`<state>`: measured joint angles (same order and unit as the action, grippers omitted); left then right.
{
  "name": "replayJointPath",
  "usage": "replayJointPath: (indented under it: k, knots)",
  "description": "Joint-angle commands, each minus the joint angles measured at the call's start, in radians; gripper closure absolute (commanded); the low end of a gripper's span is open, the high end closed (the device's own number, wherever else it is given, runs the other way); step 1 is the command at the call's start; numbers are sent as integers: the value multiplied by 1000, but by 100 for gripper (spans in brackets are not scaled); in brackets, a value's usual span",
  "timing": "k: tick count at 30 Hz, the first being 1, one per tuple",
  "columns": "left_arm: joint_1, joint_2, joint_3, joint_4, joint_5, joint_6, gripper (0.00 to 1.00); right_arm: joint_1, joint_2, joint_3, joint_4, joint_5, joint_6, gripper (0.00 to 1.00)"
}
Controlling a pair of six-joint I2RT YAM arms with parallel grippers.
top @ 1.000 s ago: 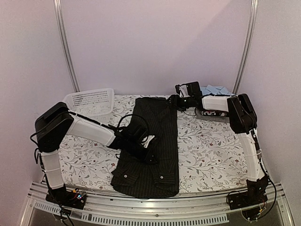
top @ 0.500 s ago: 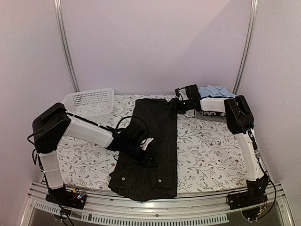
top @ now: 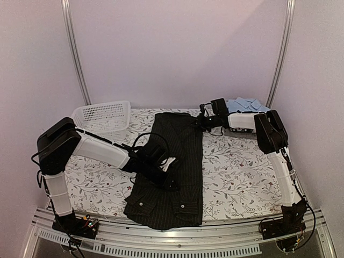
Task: Fold and stack the long sleeve shirts
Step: Adjust the rectangle-folded shirt at the center of the board.
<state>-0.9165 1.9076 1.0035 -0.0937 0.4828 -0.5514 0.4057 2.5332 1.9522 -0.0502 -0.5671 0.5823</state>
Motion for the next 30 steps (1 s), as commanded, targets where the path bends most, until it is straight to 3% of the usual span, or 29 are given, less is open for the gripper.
replayJointPath:
  k: [1, 8, 17, 24, 30]
  knots:
    - [-24, 13, -17, -92, -4, 8, 71, -22, 12, 5, 57, -67, 55, 87]
    - [-24, 18, -16, -84, -1, 7, 71, -30, 1, -24, 222, -137, 166, 97]
    - [-24, 14, -30, -77, 0, 6, 71, -32, 16, -35, 229, -115, 192, 100]
    - [-24, 12, -22, -76, 3, 5, 71, -31, -47, -48, 87, 43, 90, 65]
    - [-24, 9, -5, -75, 2, 2, 71, -13, -171, -69, -64, 243, -21, 62]
